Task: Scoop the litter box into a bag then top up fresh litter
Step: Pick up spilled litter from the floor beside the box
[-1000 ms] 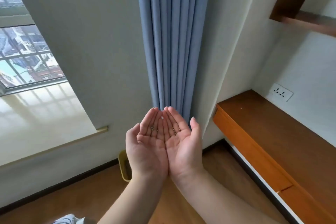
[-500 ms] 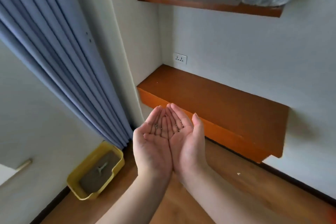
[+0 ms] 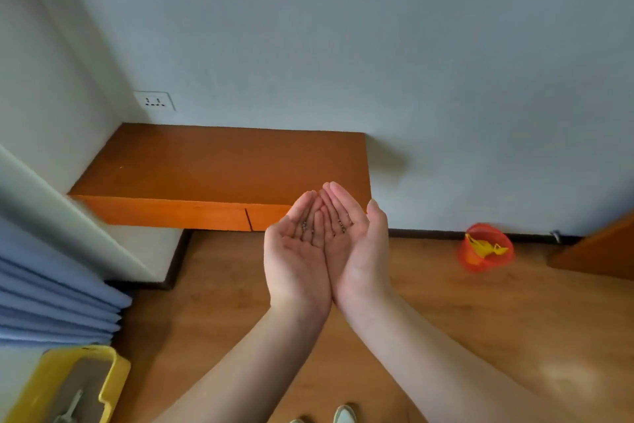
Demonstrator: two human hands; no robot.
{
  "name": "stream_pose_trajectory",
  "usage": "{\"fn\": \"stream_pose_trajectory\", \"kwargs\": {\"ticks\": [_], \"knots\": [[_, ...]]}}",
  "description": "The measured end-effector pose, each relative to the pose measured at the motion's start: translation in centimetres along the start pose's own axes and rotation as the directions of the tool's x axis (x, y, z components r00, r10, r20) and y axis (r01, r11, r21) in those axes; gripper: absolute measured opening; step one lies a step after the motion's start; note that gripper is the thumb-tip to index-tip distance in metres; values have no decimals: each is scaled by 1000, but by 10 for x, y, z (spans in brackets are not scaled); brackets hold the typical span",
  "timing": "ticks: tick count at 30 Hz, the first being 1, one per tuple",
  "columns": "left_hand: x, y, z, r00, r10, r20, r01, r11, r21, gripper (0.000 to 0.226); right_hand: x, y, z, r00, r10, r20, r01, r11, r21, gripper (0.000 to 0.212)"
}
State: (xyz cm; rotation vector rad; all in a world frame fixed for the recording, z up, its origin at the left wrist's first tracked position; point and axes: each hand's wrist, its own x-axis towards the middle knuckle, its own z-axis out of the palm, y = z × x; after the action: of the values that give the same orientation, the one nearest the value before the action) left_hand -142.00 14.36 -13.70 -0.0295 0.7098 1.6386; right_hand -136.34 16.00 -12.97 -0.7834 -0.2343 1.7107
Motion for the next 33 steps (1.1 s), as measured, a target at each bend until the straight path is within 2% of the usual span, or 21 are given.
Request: {"fn": "stream_pose_trajectory", "kwargs": {"ticks": [7,15,25,30,33], "knots": [[-1,-42,15,979,-180,93,175,983,60,42,-10,-32,-31,977,-175,-125,185,980,79,55],[-9,-122,52,922,-353,160,331,932,151,41,-18,-99,-85,912,-326,-249,366,920,138,53],[-29,-292,110,833,-535,143,497,837,230,40,-24,-227,-214,821,-418,-389,505,850,151,52],[-48,-383,144,792,-589,162,527,793,306,41,-31,-299,-281,765,-440,-470,560,815,149,53],[-56,-421,165,779,-616,122,556,767,321,41,-36,-333,-311,749,-457,-480,573,810,124,54]]}}
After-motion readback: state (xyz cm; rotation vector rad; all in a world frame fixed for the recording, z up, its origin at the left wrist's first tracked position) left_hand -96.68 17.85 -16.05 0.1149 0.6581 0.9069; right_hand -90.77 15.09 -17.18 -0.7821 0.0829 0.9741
